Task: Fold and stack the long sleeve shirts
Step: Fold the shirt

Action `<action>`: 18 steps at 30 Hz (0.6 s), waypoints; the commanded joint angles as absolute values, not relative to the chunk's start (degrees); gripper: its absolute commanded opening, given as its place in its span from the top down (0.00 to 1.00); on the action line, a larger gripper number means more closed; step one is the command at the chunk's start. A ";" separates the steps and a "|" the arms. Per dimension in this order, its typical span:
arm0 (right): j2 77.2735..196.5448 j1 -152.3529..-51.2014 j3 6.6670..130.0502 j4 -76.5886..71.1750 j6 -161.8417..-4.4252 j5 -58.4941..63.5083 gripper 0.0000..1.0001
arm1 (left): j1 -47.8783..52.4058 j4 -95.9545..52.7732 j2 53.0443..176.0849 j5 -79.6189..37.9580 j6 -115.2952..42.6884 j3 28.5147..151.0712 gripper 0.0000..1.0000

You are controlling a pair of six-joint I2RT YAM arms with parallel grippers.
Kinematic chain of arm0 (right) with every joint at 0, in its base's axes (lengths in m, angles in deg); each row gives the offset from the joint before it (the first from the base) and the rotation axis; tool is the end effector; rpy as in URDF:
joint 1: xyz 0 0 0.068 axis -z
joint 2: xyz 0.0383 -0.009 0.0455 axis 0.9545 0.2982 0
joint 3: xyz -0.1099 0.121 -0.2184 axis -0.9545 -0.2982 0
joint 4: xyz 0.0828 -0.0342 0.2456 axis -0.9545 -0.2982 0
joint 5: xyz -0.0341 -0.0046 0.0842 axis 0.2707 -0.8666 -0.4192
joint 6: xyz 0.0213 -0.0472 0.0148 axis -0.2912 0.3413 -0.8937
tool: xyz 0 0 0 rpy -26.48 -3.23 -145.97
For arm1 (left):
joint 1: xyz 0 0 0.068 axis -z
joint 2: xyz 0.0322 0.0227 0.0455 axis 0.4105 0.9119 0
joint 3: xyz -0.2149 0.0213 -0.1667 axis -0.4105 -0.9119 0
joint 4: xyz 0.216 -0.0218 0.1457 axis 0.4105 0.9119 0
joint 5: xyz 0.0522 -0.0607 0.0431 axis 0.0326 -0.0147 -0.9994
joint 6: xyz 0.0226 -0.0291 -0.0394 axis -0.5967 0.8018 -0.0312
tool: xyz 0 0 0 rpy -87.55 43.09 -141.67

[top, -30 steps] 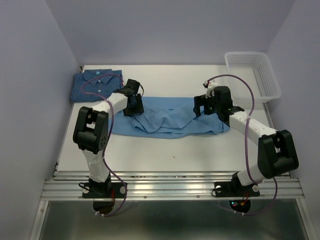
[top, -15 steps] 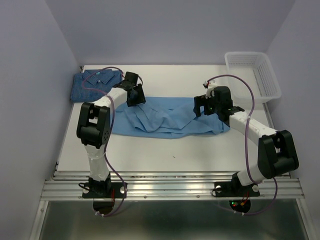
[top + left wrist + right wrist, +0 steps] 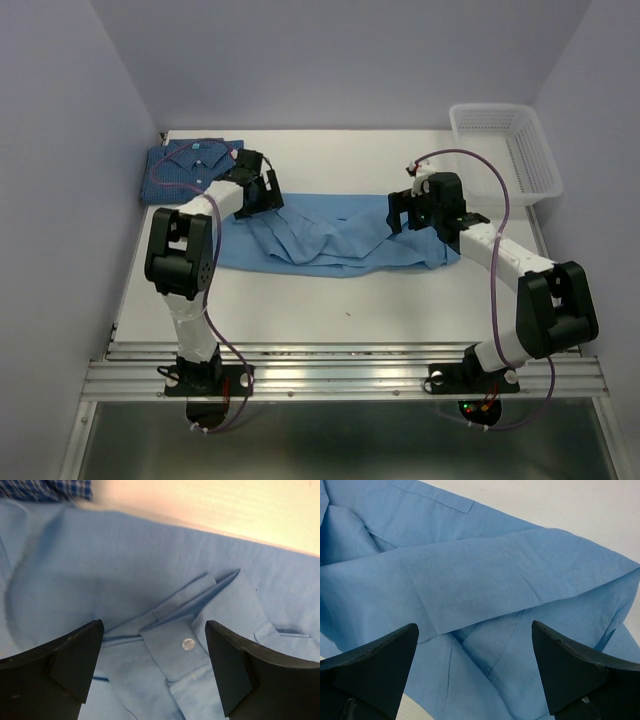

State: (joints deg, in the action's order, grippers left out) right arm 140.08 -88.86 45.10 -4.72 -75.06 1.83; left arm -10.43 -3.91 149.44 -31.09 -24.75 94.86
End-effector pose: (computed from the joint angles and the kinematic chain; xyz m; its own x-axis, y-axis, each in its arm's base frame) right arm 0.3090 0.0952 0.2359 -0.5349 -0.1781 -0.8260 -0.4026 0.9132 0.0638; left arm 0.4101 -0.0995 0.1955 -0.7550 -0.2187 -0.6181 -0.0875 0.9679 -0.2356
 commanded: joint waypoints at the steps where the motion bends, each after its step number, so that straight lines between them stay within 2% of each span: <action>1: 138.97 -89.17 45.11 -3.78 -74.65 0.92 0.00 | -11.40 -8.41 146.64 -29.19 -32.58 96.71 0.05; 5: 138.80 -89.17 45.11 -3.78 -74.30 1.36 0.00 | -11.23 -8.32 148.49 -20.41 -37.07 99.09 0.08; 11: 139.24 -89.17 45.19 -3.78 -74.38 1.71 0.00 | -9.56 -7.18 149.99 -19.07 -40.59 100.24 0.11; 18: 139.41 -89.17 45.20 -3.78 -74.47 1.45 0.00 | -9.38 -4.11 154.99 -19.87 -39.36 103.31 0.28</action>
